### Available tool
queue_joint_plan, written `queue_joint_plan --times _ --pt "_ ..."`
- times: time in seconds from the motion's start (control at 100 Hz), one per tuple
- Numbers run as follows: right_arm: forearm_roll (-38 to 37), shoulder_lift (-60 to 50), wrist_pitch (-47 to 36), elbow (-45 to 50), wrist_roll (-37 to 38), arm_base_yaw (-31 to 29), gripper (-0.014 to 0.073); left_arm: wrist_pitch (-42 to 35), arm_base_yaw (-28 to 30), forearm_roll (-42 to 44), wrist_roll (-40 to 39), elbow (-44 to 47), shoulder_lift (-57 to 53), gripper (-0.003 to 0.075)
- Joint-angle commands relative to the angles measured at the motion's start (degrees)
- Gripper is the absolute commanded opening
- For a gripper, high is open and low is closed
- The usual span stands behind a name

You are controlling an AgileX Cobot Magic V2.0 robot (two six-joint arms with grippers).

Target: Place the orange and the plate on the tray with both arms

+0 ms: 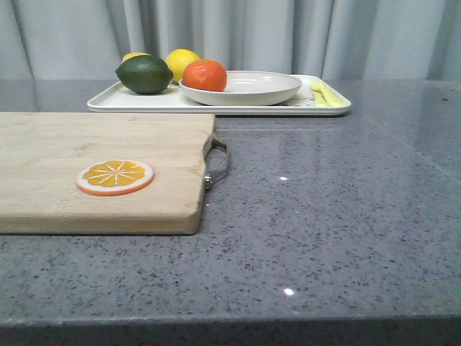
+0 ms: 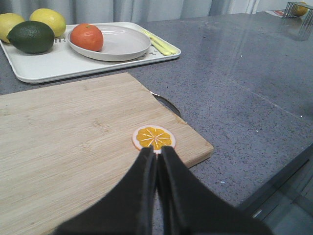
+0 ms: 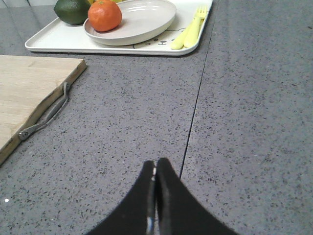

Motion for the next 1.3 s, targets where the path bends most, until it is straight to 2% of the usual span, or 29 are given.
queue_joint_plan --times 0.0,0.54,0.68,0.79,1.08,1.29 --pt "0.4 0.1 -3.4 -1.5 -0.4 -0.1 -0.0018 -4.2 0.2 -0.9 -0.5 -1.5 0.6 -0.0019" --pt "0.4 0.1 -3.4 -1.5 -0.4 -0.1 -0.0018 -4.2 0.2 -0.8 -0.5 -1.5 0.6 -0.0019" --pt "0.4 0.1 -3.4 -1.5 -0.4 -0.1 -0.0018 -5.6 0.2 6.1 -0.5 -1.1 0.6 -0.0019" --pt "0.4 0.1 -3.4 -1.5 -0.4 -0.1 -0.0018 -11.1 1.4 9.5 -0.5 0.8 0.6 -0.0019" --pt "0.4 0.1 -3.4 -1.5 -0.4 -0.1 -0.0018 -29.3 12.3 4.9 -0.5 11.9 -2.1 -0.0019" --pt "0.4 0.1 -3.4 -1.5 -0.4 -0.1 -0.0018 -30.4 22.8 4.8 -0.5 18.1 -6.8 -0.0019"
